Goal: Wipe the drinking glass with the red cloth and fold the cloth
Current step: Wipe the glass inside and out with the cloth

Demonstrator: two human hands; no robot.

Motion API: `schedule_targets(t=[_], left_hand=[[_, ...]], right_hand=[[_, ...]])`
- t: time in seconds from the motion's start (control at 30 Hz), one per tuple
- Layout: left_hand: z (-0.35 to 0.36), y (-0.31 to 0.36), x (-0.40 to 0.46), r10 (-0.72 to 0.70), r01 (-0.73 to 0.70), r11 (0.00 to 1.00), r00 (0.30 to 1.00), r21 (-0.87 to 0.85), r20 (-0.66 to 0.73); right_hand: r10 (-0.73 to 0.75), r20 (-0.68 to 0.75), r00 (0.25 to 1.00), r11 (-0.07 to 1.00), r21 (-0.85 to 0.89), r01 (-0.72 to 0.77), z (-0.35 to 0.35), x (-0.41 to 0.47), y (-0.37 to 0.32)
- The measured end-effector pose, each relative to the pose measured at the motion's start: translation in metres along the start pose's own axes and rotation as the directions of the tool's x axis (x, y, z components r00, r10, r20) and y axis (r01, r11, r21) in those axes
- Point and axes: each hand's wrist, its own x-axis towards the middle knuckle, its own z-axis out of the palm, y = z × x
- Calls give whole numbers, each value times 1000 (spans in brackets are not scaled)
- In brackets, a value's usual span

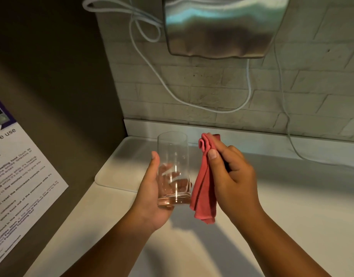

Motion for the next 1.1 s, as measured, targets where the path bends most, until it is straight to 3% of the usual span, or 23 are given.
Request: schedule_targets(t=[0.17, 0.27, 0.4, 0.57, 0.73, 0.83, 0.9, 1.1], left_hand=[[11, -3, -2, 62, -67, 995, 996, 78, 62], [14, -7, -3, 26, -34, 995, 996, 93, 88], [20, -11, -10, 96, -106, 960, 994, 258, 51], [32, -11, -17, 199, -220, 933, 975, 283, 102], [38, -13, -22, 197, -210, 940, 977, 268, 75], [37, -11, -20, 189, -197, 960, 980, 198, 60], [35, -6, -17, 199, -207, 964, 978, 168, 60], [28, -9, -12, 177, -189, 952, 982, 239, 71]], right_hand=[[-290, 113, 950, 922, -233, 309, 10, -11, -13], [-322, 237, 917, 845, -364, 391, 19, -24, -22], [-320, 185, 929, 800, -473, 370, 25, -24, -30], [-271, 122, 955, 829, -475, 296, 29, -7, -31], [-154, -40, 987, 909, -398, 125, 22, 26, -16], [-33, -98, 995, 966, -260, 6, 19, 26, -5], [-60, -74, 995, 973, -225, 42, 20, 11, -3], [-275, 164, 947, 856, -408, 319, 23, -23, -4]])
